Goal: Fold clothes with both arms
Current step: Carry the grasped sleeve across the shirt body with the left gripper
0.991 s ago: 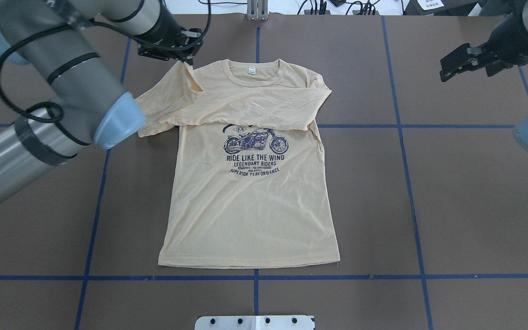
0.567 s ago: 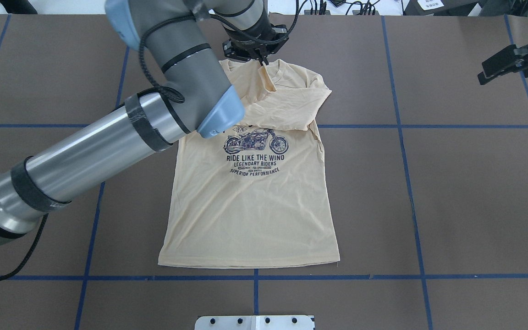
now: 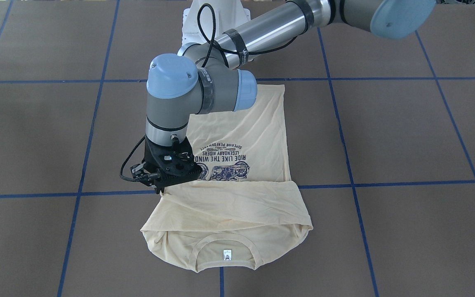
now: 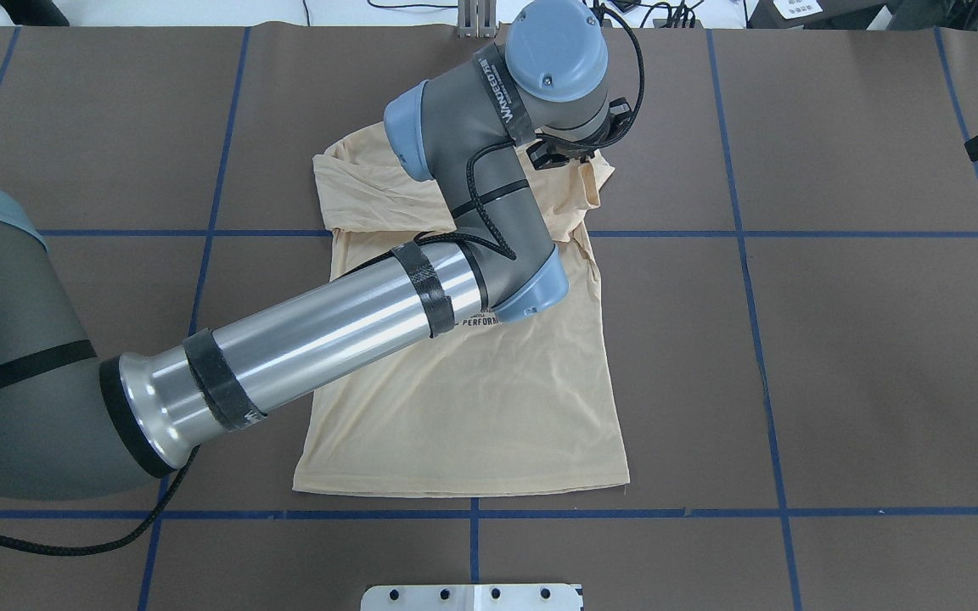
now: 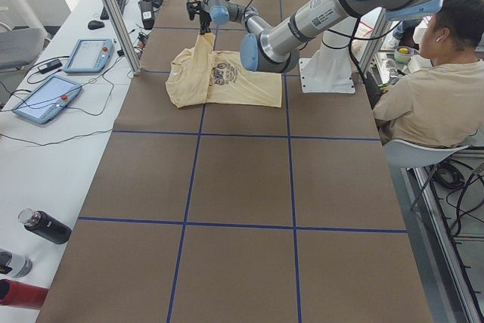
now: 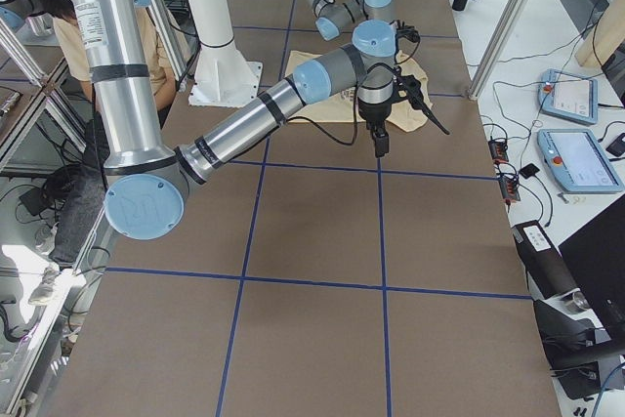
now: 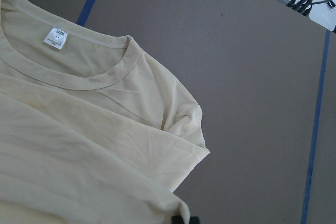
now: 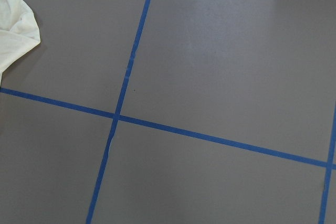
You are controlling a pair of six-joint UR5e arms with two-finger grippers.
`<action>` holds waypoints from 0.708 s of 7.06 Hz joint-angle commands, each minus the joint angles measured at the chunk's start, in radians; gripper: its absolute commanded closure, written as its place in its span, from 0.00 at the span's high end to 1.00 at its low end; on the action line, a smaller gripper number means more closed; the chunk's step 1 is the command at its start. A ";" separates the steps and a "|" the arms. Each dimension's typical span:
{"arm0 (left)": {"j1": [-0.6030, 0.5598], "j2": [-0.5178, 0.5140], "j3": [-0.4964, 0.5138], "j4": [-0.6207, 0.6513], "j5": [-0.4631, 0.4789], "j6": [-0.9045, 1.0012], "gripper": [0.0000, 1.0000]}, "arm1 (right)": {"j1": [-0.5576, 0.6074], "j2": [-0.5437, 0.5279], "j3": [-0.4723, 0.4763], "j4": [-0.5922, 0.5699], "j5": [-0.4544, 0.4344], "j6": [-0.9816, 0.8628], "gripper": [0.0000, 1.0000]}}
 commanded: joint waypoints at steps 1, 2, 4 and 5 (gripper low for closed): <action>0.005 -0.007 0.038 -0.038 0.036 -0.031 0.95 | 0.001 0.001 0.001 0.001 0.002 0.001 1.00; 0.007 -0.007 0.036 -0.038 0.034 -0.023 0.99 | 0.001 0.002 0.001 0.001 0.002 0.001 1.00; 0.005 -0.002 0.000 -0.035 0.024 0.050 0.99 | 0.001 0.007 0.004 0.001 0.000 0.016 1.00; 0.002 0.031 -0.064 -0.003 -0.049 0.125 0.99 | 0.001 0.010 0.008 0.003 0.000 0.057 1.00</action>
